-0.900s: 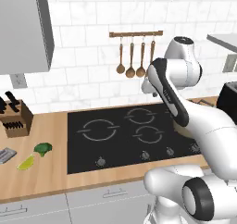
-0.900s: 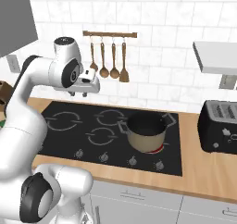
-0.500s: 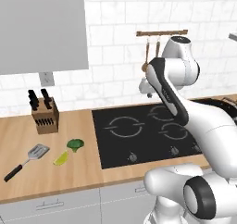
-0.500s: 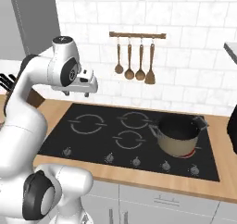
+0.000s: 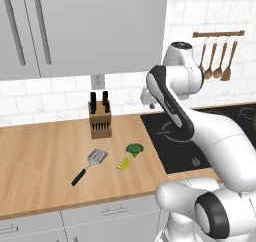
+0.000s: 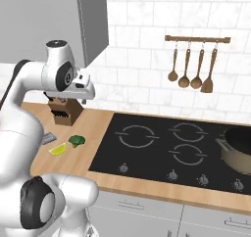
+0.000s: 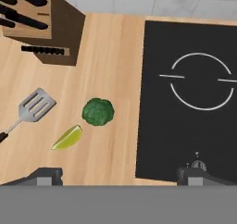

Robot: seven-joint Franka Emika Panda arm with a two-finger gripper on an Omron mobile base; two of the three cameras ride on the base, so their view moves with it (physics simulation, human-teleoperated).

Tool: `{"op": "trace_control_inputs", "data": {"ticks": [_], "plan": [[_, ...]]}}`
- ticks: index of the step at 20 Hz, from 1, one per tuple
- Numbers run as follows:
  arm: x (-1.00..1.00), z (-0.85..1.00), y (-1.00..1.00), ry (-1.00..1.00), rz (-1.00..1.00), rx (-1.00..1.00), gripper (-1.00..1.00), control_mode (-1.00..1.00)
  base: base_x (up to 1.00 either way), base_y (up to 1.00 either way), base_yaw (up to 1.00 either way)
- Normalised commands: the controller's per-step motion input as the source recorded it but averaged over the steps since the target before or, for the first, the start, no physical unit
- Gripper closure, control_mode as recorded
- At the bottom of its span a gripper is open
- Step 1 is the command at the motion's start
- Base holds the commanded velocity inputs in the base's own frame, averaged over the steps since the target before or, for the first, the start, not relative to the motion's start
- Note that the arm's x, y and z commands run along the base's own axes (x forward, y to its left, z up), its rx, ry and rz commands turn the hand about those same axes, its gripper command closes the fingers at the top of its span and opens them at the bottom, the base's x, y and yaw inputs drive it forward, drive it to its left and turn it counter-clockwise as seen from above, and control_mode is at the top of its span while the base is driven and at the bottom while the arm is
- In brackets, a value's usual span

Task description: Put the broccoli and lemon wedge in the pot. Retrieve the spatula and lightly stir the vegetables in the pot.

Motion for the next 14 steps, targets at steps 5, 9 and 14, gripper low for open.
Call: {"op": "trace_control_inputs", "data": {"ticks": [5,9,14], "plan": [[-0.01,-0.07,0.17,0.08,0.03,-0.01,-1.0,-1.0,0.0,0.0,0.0],[0.0,-0.37,0.08,0.12,0.01,0.0,-1.0,-1.0,0.0,0.0,0.0],[0.02,-0.87,0.54,0.16,-0.01,0.0,-1.0,-1.0,0.0,0.0,0.0]]}}
